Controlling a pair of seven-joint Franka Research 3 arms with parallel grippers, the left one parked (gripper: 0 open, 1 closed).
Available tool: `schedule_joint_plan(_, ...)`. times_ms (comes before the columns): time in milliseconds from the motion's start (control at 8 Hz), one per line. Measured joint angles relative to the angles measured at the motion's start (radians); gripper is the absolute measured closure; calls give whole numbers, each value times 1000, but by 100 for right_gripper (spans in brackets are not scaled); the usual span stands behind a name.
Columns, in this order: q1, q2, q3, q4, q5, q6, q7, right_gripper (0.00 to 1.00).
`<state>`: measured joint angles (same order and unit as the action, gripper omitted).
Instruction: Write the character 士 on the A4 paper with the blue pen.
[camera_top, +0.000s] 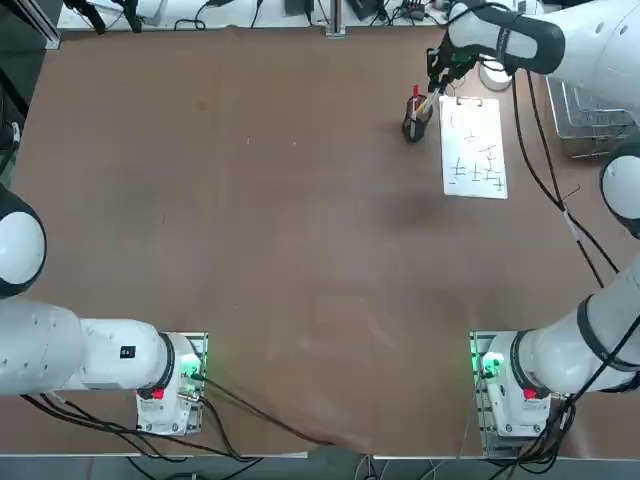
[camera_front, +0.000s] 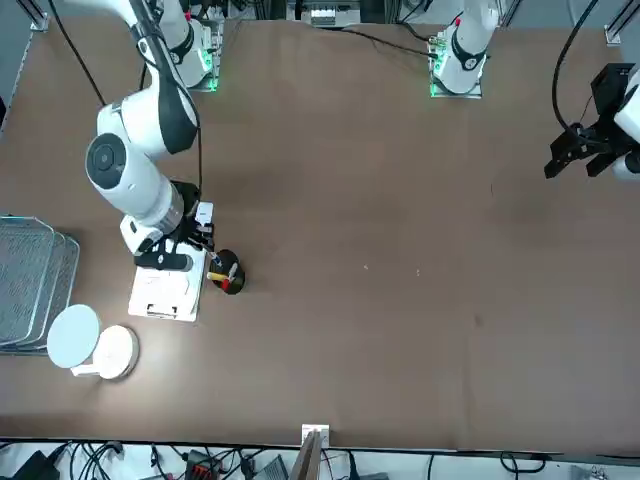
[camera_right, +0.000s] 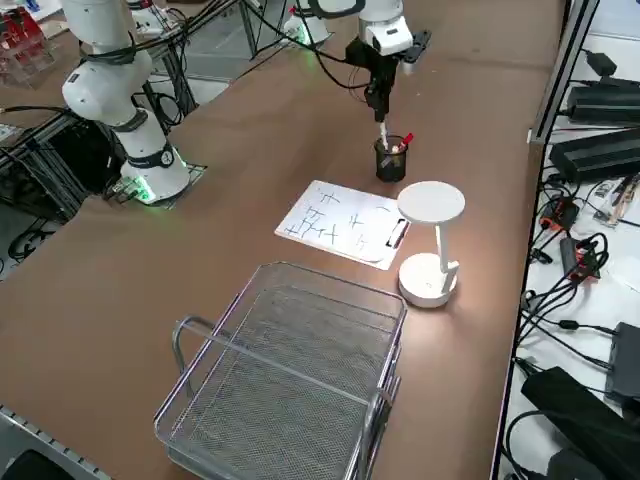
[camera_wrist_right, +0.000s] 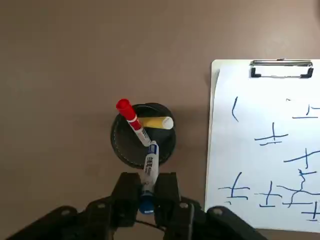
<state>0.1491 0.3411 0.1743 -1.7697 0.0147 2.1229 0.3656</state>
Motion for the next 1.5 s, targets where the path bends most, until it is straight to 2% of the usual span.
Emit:
schedule_joint_plan(500,0,51,2,-1,-44,68,0,80)
schedule_joint_plan(1000,8,85,21,-10,-62,148,0,80)
schedule_joint_plan(1500,12,93,22,-54,-70,166,0,80)
